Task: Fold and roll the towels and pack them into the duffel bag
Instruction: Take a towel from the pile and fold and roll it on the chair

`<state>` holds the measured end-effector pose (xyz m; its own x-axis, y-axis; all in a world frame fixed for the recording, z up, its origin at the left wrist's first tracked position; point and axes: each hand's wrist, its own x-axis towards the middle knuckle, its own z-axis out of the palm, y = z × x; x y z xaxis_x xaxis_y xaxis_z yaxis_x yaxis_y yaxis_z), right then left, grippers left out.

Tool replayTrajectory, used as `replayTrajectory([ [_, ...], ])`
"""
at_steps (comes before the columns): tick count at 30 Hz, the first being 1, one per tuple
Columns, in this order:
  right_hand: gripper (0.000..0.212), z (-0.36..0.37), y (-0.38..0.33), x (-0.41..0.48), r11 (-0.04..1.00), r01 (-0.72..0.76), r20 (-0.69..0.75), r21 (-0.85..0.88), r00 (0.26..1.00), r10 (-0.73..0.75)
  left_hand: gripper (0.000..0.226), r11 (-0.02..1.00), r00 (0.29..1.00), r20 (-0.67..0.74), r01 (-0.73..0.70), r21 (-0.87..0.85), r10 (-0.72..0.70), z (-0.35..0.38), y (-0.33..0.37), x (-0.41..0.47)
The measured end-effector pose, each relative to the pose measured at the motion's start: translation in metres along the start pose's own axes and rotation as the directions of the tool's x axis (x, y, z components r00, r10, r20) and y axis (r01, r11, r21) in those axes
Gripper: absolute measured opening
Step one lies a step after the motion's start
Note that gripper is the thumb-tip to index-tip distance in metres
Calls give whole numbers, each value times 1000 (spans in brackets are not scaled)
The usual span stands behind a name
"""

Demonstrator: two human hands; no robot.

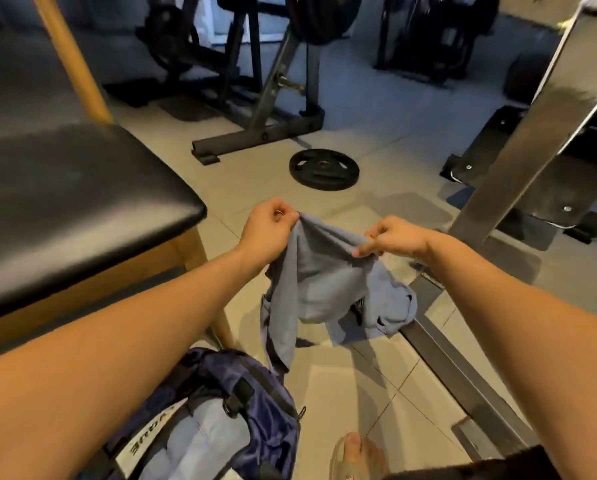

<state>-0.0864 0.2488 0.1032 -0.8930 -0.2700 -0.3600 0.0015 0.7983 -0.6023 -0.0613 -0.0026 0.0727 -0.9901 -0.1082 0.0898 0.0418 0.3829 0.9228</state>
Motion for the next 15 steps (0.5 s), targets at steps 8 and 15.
replayTrajectory([
  [8,13,-57,-115,-70,867,255,-257,428,954,-154,20,996,958,-278,-80,-23,71,-126,130,6],
  [15,25,-76,-218,-108,796,339,-71,501,933,-352,17,996,923,-383,4,-90,-38,-233,155,-18],
])
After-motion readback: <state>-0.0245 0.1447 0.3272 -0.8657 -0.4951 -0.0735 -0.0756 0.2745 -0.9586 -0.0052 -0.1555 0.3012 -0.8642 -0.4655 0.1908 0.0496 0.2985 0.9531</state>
